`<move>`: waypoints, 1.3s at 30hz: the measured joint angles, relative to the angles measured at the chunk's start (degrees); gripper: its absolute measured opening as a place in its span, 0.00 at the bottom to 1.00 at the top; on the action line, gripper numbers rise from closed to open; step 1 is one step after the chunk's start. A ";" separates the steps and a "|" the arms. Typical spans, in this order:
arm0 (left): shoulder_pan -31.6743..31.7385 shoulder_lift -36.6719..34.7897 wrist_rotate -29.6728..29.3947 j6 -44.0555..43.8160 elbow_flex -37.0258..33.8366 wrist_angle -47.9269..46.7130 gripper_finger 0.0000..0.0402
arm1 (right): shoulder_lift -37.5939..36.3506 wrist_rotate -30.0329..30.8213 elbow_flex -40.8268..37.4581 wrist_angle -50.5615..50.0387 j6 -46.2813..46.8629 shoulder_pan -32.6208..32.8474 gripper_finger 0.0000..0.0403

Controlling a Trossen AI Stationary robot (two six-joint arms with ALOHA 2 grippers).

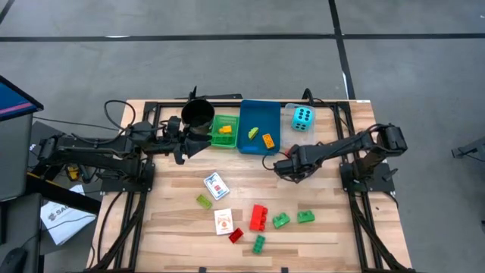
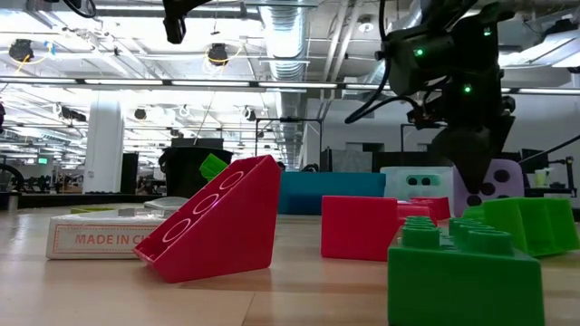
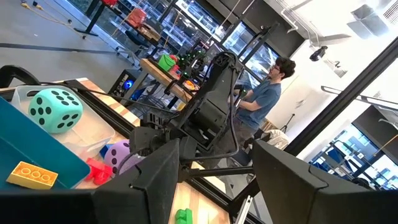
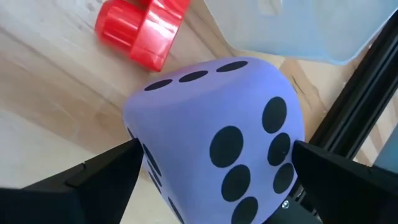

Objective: Pick & Place Toys
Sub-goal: Put the purple dice into the white transparent bin

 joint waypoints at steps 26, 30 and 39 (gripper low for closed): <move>-0.22 -0.02 0.13 0.00 0.00 0.00 0.49 | 0.21 -3.63 6.41 -8.17 11.34 -0.41 0.74; -0.22 -0.02 -0.01 0.00 0.00 0.00 0.49 | 0.22 -2.23 9.65 -10.52 13.03 -0.63 0.72; -0.22 -0.02 -0.02 0.00 0.00 0.00 0.49 | 0.08 4.87 20.50 -18.64 12.61 0.14 0.47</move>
